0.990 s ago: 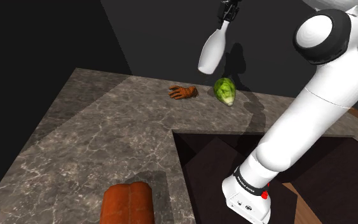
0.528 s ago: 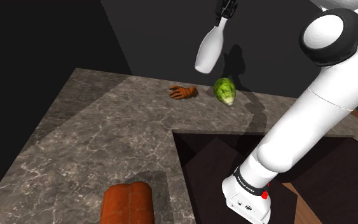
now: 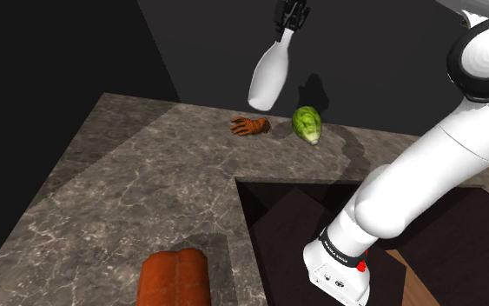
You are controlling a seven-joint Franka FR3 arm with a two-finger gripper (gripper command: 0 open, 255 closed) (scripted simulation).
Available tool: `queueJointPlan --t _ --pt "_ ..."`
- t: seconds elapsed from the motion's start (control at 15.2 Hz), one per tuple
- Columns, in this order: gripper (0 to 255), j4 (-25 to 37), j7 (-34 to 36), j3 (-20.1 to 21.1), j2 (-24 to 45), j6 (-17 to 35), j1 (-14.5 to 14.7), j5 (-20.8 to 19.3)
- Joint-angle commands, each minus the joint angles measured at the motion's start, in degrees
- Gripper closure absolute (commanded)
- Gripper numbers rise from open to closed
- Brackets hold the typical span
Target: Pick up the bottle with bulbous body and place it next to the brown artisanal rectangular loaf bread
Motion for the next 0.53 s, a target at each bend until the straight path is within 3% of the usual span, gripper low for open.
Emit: queueJointPlan --t 0.0,0.46 --pt "255 -2.2 3.2 1.9 -1.5 0.7 1.1 0.1" --pt "255 -7.4 13.3 8.2 -3.7 3.7 4.9 1.3"
